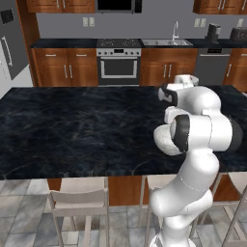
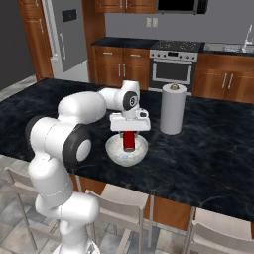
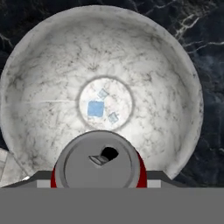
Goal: Open the fridge, grab two sodas, and place both sodas inside the bowl with ice on the dining counter.
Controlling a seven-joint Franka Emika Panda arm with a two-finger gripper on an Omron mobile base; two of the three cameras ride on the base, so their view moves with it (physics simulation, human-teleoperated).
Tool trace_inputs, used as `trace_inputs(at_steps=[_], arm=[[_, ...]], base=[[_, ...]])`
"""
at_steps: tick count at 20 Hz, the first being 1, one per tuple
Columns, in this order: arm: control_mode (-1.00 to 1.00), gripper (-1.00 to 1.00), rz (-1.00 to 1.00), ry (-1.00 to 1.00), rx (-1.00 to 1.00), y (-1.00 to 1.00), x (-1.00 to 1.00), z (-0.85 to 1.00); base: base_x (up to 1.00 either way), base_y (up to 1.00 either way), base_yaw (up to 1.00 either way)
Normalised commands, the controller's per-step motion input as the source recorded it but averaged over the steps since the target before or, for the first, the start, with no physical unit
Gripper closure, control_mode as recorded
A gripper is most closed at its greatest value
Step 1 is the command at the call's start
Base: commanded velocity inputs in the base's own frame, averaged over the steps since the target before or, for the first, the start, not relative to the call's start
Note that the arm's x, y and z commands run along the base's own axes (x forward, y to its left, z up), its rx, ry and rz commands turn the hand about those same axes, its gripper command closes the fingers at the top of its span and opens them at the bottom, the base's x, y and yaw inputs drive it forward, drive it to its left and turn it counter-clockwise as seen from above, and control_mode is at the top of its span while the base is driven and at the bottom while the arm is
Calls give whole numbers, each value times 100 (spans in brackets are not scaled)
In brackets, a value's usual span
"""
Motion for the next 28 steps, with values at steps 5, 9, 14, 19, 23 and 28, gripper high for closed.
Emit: trace_inputs(at_steps=[5, 9, 14, 19, 23, 28], arm=[[-100, 100, 8, 2, 1, 0, 21, -16], [-100, 100, 8, 4, 2, 0, 19, -12], [-100, 100, 9, 1, 1, 0, 0, -15], [-100, 100, 9, 1, 1, 0, 4, -16], [-100, 100, 9, 4, 2, 0, 14, -14], [-100, 100, 9, 3, 1, 2, 7, -14]], base=[[0, 0, 0], [0, 0, 0], [0, 0, 0], [0, 0, 0], [0, 0, 0], [0, 0, 0]])
